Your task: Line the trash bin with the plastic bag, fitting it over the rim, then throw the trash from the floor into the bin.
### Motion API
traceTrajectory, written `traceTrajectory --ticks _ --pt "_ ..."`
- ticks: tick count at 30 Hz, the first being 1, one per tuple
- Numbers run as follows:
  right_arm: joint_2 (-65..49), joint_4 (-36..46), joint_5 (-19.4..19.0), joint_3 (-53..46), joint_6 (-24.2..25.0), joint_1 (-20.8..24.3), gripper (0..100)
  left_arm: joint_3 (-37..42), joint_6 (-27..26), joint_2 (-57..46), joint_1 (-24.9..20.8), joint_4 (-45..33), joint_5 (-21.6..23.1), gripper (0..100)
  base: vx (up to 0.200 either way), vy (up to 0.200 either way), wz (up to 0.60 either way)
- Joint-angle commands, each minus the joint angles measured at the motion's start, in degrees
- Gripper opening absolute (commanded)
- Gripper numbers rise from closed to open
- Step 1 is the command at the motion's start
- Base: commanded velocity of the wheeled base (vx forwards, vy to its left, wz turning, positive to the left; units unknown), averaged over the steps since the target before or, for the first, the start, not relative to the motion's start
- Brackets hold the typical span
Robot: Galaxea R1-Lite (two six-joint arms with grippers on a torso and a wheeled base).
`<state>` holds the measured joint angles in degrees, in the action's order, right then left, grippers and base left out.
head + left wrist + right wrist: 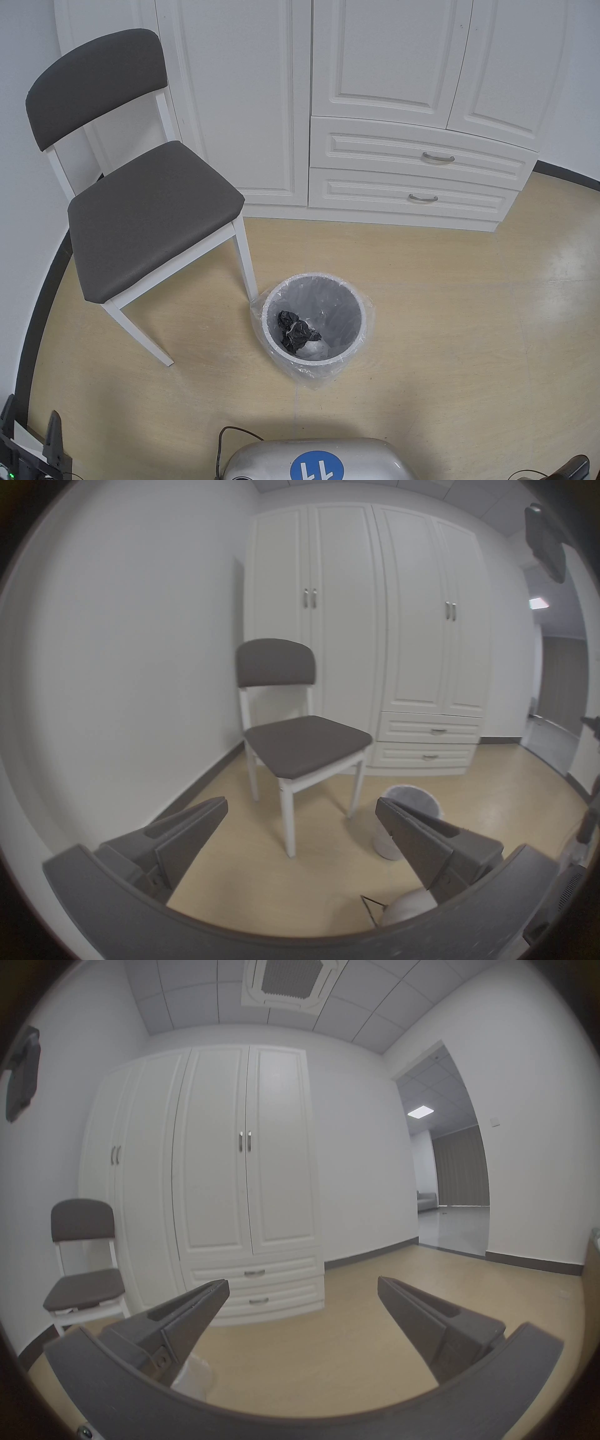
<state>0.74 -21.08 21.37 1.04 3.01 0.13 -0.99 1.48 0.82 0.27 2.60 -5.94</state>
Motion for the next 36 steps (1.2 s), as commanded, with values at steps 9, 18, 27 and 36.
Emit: traceTrajectory --ticks 9,18,27,36 --pt "-0.66 13.52 -3.0 -1.04 -0.55 -0.05 100 0.99 -1.83 -0.82 -0.09 -2.33 6.11 100 0.0 0.0 0.0" --pt "-0.74 17.3 -17.77 -1.04 -7.05 -0.05 100 0.99 -1.04 -0.82 -0.09 -2.33 6.02 100 0.0 0.0 0.0" --pt "-0.74 17.21 -12.05 -1.04 -8.99 0.04 100 0.99 -0.95 -0.82 -0.09 -2.33 6.02 100 0.0 0.0 0.0" --pt "-0.74 17.21 -6.43 -1.04 -1.6 -0.05 100 0.99 -0.86 -0.82 -0.09 -2.33 5.94 100 0.0 0.0 0.0"
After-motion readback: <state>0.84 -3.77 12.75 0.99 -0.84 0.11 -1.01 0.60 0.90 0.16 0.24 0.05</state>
